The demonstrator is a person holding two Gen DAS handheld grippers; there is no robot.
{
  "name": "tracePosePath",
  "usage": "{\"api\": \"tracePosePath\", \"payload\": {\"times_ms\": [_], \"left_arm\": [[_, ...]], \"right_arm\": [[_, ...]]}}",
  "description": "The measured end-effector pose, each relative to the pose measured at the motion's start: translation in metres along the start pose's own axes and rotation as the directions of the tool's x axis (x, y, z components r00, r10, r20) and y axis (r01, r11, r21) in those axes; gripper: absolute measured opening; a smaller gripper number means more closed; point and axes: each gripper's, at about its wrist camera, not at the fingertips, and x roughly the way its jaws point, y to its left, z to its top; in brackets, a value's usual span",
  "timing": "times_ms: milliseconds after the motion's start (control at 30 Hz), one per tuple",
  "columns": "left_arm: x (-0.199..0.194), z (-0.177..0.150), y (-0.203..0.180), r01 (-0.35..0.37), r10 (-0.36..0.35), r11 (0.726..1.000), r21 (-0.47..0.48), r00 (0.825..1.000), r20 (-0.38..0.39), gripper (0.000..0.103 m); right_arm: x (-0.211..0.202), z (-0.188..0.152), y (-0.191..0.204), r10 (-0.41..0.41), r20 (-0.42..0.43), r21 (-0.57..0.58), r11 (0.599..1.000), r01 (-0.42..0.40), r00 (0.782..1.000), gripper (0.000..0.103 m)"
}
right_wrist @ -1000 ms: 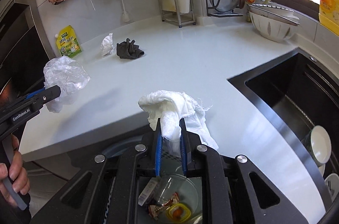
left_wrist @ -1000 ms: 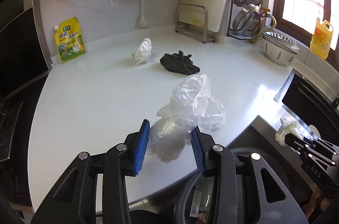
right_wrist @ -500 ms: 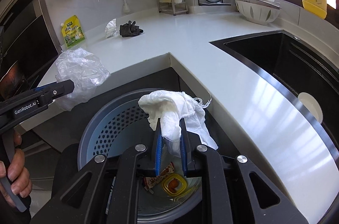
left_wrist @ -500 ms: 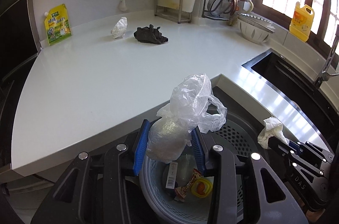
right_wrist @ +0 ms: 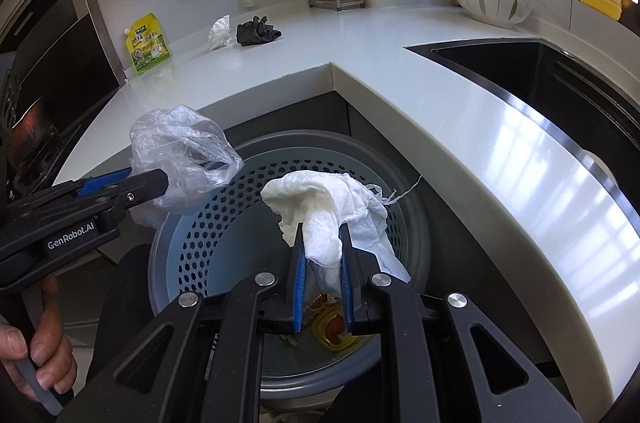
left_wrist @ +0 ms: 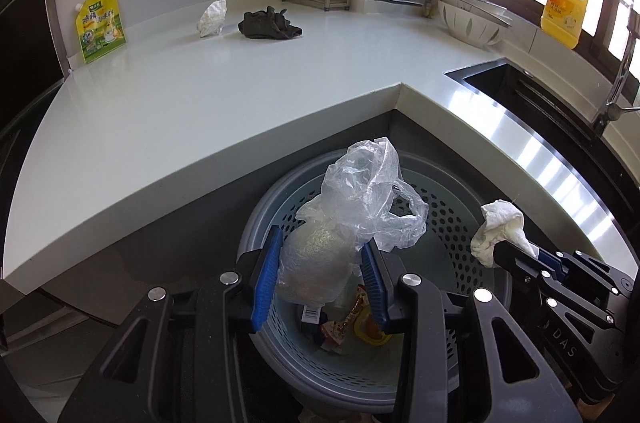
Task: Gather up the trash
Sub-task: 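Open the left gripper to drop the bag while the right drops the tissue, then move both open grippers back over the counter toward the gray cloth and paper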
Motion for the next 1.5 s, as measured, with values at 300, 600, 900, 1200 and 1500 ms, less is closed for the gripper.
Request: {"api": "tracePosePath", "payload": {"times_ms": [300, 600, 900, 1200, 1500], "left_arm": [[0.004, -0.004, 0.0, -0.011, 0.011, 1.0, -0.005, 1.0, -0.013, 0.041], [0.004, -0.004, 0.003, -0.01, 0.01, 1.0, -0.025, 1.0, -0.008, 0.061], [0.001, -0.004, 0.007, -0.017, 0.017, 0.999, -0.039, 1.0, 0.0, 0.075], [0.002, -0.005, 0.008, -0.024, 0.024, 0.999, -0.04, 1.0, -0.002, 0.076], [-0.002, -0.002, 0.014, -0.034, 0.035, 0.998, -0.049, 0.999, 0.011, 0.081]], "right_arm": [[0.002, 0.0, 0.001, 0.021, -0.007, -0.004, 1.0, -0.021, 1.0, 0.015], [0.0, 0.0, 0.001, 0.024, 0.004, -0.001, 1.0, -0.024, 1.0, 0.029], [-0.002, 0.0, -0.002, 0.024, 0.022, 0.013, 1.0, -0.025, 0.999, 0.049], [0.001, -0.001, -0.002, 0.027, 0.017, 0.016, 1.0, -0.027, 0.999, 0.049], [0.001, -0.001, -0.001, 0.051, 0.033, 0.018, 0.999, -0.051, 0.998, 0.055]]}}
